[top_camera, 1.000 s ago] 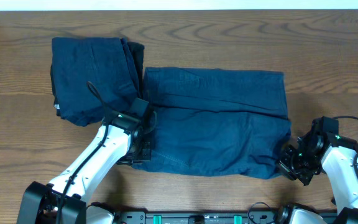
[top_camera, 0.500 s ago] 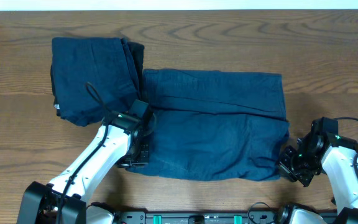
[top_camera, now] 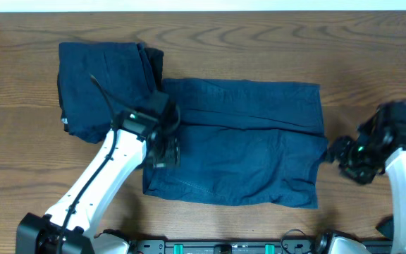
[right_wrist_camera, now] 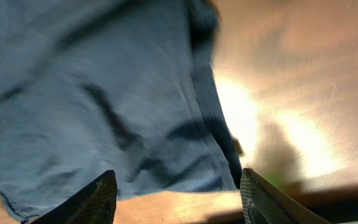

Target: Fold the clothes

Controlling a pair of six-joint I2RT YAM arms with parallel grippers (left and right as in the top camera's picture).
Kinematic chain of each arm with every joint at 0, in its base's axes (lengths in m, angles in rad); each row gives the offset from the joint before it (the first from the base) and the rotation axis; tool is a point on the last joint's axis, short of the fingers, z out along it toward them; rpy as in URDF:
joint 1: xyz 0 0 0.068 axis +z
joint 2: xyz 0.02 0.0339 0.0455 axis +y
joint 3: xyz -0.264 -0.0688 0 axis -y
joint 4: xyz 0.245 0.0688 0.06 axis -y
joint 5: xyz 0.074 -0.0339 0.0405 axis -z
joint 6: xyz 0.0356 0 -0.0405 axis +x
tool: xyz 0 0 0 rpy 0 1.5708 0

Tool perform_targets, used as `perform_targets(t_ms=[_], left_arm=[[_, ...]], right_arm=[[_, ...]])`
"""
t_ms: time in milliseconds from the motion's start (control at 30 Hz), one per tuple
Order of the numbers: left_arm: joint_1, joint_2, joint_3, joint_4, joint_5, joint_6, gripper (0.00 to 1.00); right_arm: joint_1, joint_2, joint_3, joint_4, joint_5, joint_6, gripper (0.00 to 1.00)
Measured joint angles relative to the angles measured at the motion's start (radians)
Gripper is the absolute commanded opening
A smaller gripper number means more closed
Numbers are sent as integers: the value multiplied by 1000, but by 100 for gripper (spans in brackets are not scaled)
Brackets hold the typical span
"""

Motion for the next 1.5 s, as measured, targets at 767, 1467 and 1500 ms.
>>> perform_targets(t_ms=[767,1467,1500], left_arm=[[0,372,22,321,18,14,6],[-79,480,35,764,24,-25,6],[-82,486,38,782,24,-28,6]], right_arm=[[281,437,76,398,3,-106,1],[220,684,121,834,141,-110,2],[214,687,121,847,147,-109,2]])
